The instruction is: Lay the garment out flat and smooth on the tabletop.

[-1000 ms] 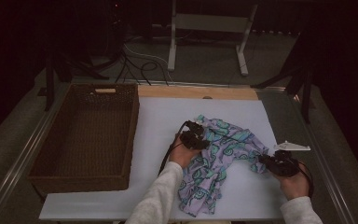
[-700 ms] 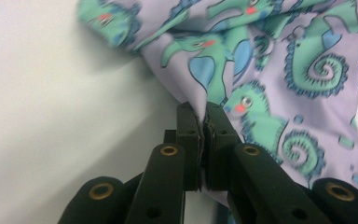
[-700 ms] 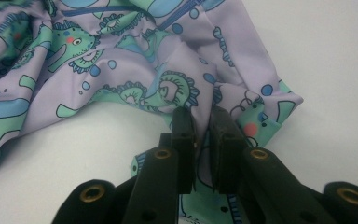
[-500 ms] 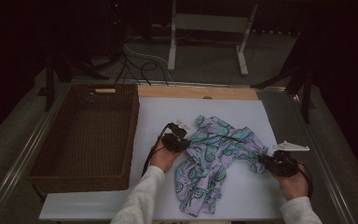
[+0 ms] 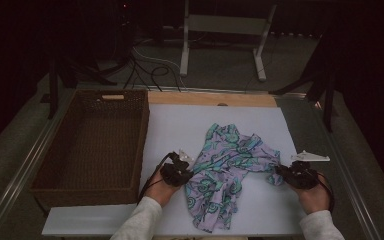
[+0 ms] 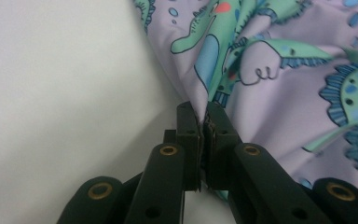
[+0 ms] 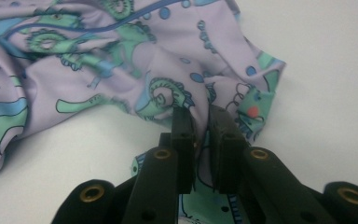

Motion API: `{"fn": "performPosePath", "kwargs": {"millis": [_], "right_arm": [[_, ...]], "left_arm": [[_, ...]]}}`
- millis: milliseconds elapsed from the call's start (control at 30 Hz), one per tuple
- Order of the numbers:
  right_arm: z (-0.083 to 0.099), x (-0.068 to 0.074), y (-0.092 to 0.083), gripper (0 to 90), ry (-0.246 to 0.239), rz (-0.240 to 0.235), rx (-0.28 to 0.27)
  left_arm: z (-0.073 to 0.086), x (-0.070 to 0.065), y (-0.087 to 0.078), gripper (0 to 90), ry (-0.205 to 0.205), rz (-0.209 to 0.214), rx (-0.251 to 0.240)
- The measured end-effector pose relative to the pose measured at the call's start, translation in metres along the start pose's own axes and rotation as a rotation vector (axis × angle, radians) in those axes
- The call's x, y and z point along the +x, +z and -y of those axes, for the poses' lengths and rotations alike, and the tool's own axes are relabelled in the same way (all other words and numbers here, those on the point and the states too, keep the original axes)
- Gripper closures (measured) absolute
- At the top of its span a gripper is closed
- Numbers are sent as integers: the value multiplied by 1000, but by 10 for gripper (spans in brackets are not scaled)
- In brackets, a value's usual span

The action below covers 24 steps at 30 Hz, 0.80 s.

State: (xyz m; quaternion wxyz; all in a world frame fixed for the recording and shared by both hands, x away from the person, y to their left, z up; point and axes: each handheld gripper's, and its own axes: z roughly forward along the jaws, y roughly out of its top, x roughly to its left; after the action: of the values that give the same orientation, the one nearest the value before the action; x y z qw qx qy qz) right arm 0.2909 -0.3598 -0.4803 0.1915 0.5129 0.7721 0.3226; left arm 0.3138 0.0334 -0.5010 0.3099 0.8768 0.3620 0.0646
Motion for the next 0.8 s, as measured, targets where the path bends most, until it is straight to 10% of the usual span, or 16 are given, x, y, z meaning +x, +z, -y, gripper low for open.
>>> {"fn": "performPosePath", "kwargs": {"millis": [600,800], "right_arm": [[0,-12,-4,820,30,29,-12],[2,-24,-11,830,52,80,-11]], "left_arm": [[11,-49,-21,866,112,124,-43],[2,-48,-22,720,98,140,-101]]}}
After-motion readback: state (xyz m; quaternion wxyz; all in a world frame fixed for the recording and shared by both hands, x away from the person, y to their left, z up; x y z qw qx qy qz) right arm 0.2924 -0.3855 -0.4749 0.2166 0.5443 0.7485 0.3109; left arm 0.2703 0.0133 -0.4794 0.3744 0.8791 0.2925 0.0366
